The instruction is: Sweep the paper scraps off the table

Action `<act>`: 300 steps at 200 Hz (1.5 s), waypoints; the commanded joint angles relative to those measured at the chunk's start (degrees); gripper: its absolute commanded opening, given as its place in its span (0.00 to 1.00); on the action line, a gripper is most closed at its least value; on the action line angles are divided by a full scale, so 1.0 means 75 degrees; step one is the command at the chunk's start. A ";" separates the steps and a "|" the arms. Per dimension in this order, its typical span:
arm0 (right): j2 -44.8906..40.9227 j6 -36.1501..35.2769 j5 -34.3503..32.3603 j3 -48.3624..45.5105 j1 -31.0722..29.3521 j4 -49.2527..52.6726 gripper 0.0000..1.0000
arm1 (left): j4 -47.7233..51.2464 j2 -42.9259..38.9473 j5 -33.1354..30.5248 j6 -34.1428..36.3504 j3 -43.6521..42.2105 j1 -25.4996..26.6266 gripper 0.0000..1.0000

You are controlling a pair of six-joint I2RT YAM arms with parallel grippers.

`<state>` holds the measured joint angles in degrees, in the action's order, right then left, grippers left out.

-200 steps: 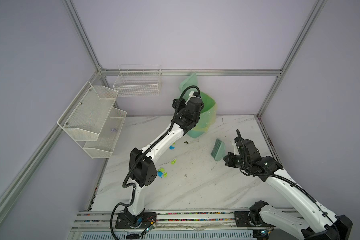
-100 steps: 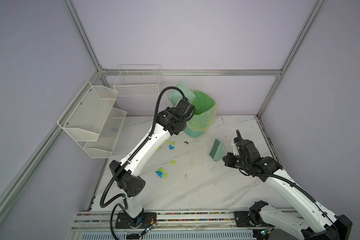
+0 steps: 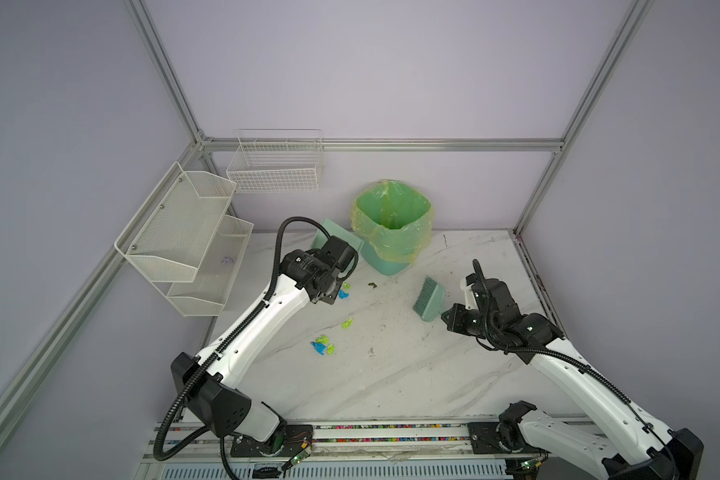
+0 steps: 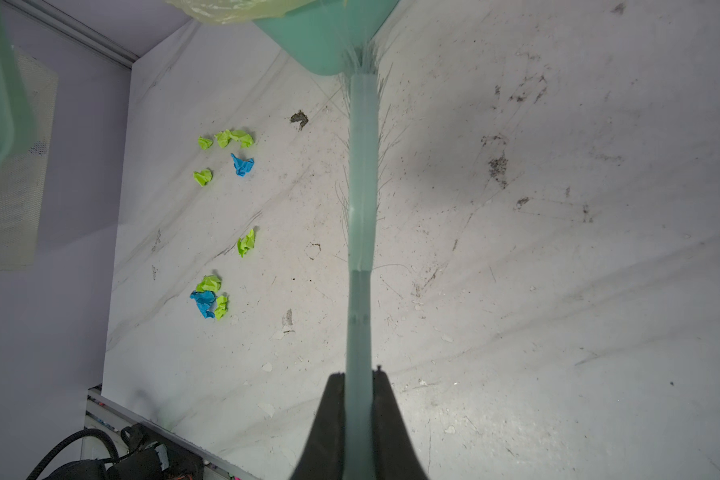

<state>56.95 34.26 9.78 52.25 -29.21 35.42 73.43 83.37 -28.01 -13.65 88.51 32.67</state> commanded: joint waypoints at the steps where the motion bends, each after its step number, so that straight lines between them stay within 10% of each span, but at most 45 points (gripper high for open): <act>1: -0.0073 0.0491 0.0302 -0.0051 0.0027 -0.0515 0.00 | -0.0476 -0.0868 0.0950 -0.0554 -0.0909 -0.0355 0.00; 118: 0.1608 0.1429 0.0216 0.0605 -0.1704 -0.2217 0.00 | -0.0797 -0.1288 0.2149 -0.0265 -0.2646 -0.1544 0.00; 300: 0.4879 0.1765 0.2148 0.2206 -0.3652 -0.4117 0.00 | 0.0194 -0.0634 0.1920 -0.0758 -0.1728 -0.2679 0.00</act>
<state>93.36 46.26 24.73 65.01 -56.29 9.45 74.59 79.29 -12.86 -18.92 70.65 13.13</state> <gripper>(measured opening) 0.111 0.049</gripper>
